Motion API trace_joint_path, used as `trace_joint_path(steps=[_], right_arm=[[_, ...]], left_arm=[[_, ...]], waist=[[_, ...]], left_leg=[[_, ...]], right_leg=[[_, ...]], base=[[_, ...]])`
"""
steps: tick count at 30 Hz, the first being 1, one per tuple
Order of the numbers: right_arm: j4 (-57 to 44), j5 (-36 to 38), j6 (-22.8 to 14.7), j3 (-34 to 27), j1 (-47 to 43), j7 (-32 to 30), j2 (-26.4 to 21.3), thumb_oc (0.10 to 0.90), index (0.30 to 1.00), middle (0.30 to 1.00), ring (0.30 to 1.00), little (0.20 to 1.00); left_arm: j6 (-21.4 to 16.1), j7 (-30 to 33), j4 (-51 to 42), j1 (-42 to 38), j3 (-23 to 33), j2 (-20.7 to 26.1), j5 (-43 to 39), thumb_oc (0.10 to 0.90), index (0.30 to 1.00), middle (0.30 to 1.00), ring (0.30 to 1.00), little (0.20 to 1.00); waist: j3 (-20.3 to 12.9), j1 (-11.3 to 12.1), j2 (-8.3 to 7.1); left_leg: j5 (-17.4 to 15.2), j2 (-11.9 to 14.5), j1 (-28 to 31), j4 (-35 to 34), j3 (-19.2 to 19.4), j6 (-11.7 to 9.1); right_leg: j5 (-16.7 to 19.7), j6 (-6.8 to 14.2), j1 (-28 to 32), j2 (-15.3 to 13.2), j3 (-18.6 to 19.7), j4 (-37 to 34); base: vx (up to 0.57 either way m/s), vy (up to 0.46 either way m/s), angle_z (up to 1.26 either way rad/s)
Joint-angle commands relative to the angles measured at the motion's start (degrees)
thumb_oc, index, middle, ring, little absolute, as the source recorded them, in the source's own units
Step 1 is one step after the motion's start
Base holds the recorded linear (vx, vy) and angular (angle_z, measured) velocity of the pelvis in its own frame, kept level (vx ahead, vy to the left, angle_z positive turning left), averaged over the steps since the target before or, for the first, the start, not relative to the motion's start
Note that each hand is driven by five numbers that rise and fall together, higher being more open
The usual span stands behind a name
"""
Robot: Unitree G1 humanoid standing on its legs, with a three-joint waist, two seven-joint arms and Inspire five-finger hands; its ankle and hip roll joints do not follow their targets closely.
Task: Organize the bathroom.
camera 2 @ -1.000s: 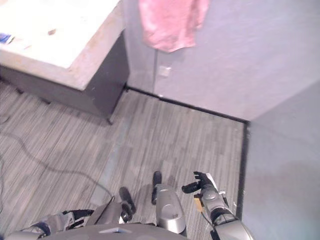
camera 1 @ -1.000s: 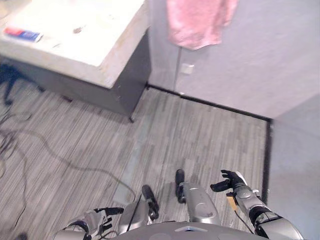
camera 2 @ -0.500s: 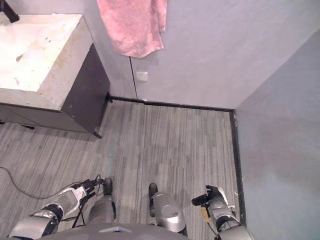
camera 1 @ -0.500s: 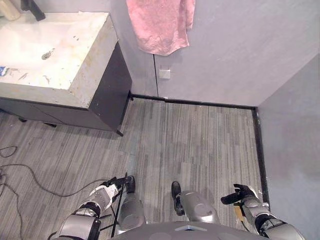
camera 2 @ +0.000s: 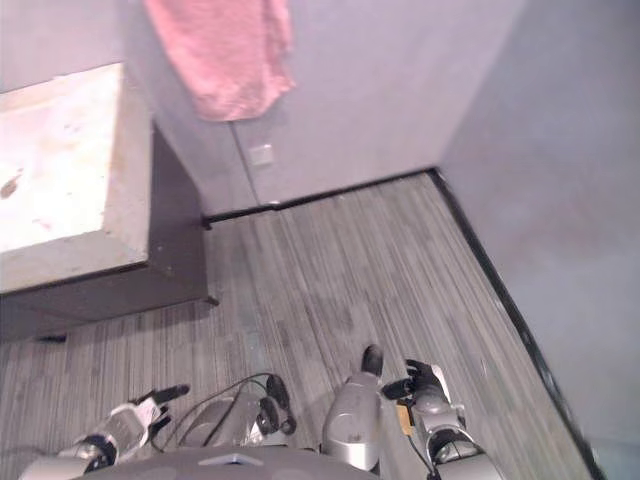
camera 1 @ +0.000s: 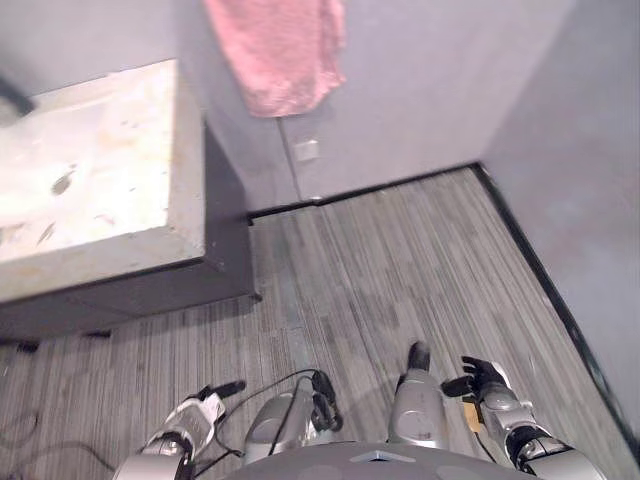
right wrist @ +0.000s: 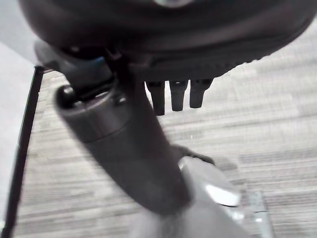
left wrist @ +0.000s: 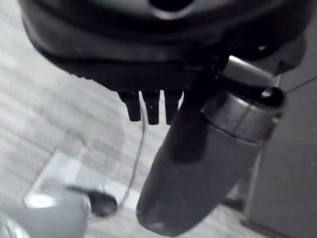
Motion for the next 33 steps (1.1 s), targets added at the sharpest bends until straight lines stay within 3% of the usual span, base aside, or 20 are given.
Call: trace_joint_path(steps=[1,6,12,19,21,23,25,27,30,32,33], right_arm=[[0.21,-2.68,-1.64,2.89,-0.98,0.13,-2.07,0.8,0.9,0.9,0.9,0.9],[2.53,-3.28,-2.35,2.83,-0.19,-1.02,-2.21,0.8,0.9,0.9,0.9,0.9],[2.12,-3.8,-1.75,3.17,0.24,-0.83,-2.51,0.8,0.9,0.9,0.9,0.9],[1.62,-0.87,-3.27,2.71,0.11,-0.53,-1.98,0.8,0.9,0.9,0.9,0.9],[1.63,-2.39,-3.74,2.82,0.69,0.55,-1.9,0.8,0.9,0.9,0.9,0.9],[1.61,-2.37,-3.84,3.39,0.65,0.59,-1.7,0.8,0.9,0.9,0.9,0.9],[1.51,-2.29,-3.31,3.77,0.46,0.66,-1.37,0.8,0.9,0.9,0.9,0.9],[1.65,-0.38,-2.72,3.94,-0.03,0.4,-1.08,0.8,0.9,0.9,0.9,0.9],[2.56,2.93,-2.95,3.24,-0.13,0.01,-0.85,0.8,0.9,0.9,0.9,0.9],[2.84,4.47,-3.29,3.33,-0.43,1.38,-1.12,0.8,0.9,0.9,0.9,0.9],[2.87,4.07,-2.62,2.88,-0.4,2.22,-1.13,0.8,0.9,0.9,0.9,0.9]], left_arm=[[0.79,1.72,-1.45,0.38,0.13,5.22,1.75,0.8,0.9,0.9,0.9,0.9],[1.13,1.26,-1.08,-1.71,-0.96,3.86,1.27,0.8,0.9,0.9,0.9,0.9],[1.24,0.68,-0.04,-1.55,-1.83,2.45,1.03,0.8,0.9,0.9,0.9,0.9],[1.14,0.75,0.39,-0.45,-1.63,2.51,1.82,0.8,0.9,0.9,0.9,0.9],[-0.27,0.48,0.55,0.01,-1.59,2.54,0.25,0.8,0.9,0.9,0.9,0.9],[-0.51,-0.05,0.0,0.73,-0.69,2.5,0.86,0.8,0.9,0.9,0.9,0.9],[-0.8,-0.27,0.12,1.25,-0.73,2.43,0.7,0.8,0.9,0.9,0.9,0.9],[0.09,-0.13,0.06,1.08,-0.73,2.55,1.68,0.8,0.9,0.9,0.9,0.9],[1.16,-0.59,1.35,-0.13,-1.95,1.81,3.46,0.8,0.9,0.9,0.9,0.9],[0.3,-1.5,2.26,-0.49,-2.31,1.05,3.6,0.8,0.9,0.9,0.9,0.9],[0.07,-2.25,2.41,-0.87,-2.76,0.87,4.25,0.8,0.9,0.9,0.9,0.9]], waist=[[-1.42,-0.46,-2.69],[-3.02,-1.11,-2.52],[-3.29,-1.46,-2.69],[-3.69,-1.58,-1.9],[-3.9,-1.93,-1.66],[-3.72,-1.56,-2.16],[-3.62,-1.12,-2.61],[-3.73,-1.14,-2.88],[-4.81,-2.04,-1.6],[-4.45,-1.8,-0.88],[-4.11,-2.06,-0.61]], left_leg=[[-2.14,2.51,2.65,-0.21,-9.24,-0.79],[-0.09,0.37,1.2,-1.25,-12.34,-1.64],[0.51,0.5,0.6,-0.06,-13.14,-2.21],[1.76,0.92,2.8,-4.78,-12.86,-2.19],[2.36,1.39,2.24,-2.69,-12.52,-2.85],[3.64,1.49,0.21,5.1,-15.24,-3.45],[6.63,2.89,-1.46,8.37,-17.89,-3.78],[8.38,6.24,-0.3,6.51,-18.53,-3.88],[14.79,13.71,3.64,-4.98,-18.74,-6.11],[15.06,13.72,2.63,-6.16,-21.93,-6.49],[13.27,13.35,2.43,-5.23,-20.64,-6.61]], right_leg=[[-4.73,0.3,4.62,14.08,9.43,-1.15],[-4.23,-1.38,7.33,16.23,10.34,-6.85],[-3.73,-1.85,8.43,16.45,10.79,-8.96],[-3.5,-1.56,8.72,17.1,10.43,-9.69],[-3.7,-2.08,9.24,17.28,10.51,-10.08],[-4.15,-3.21,9.74,17.32,11.52,-9.99],[-4.33,-3.86,9.49,17.26,11.94,-8.98],[-4.48,-4.1,9.28,16.92,11.84,-8.36],[-5.56,-4.03,9.4,16.6,12.19,-8.07],[-6.45,-3.28,8.97,15.54,13.78,-6.52],[-6.66,-2.92,8.74,14.3,13.67,-5.66]], base=[[0.03,0.004,-0.17],[0.0,-0.041,0.64],[0.0,-0.053,0.09],[0.02,-0.088,0.0],[0.04,-0.087,0.05],[0.01,-0.036,0.09],[0.01,0.003,0.0],[0.03,0.08,-0.22],[0.05,0.263,0.15],[0.01,0.34,0.19],[-0.02,0.303,0.14]])
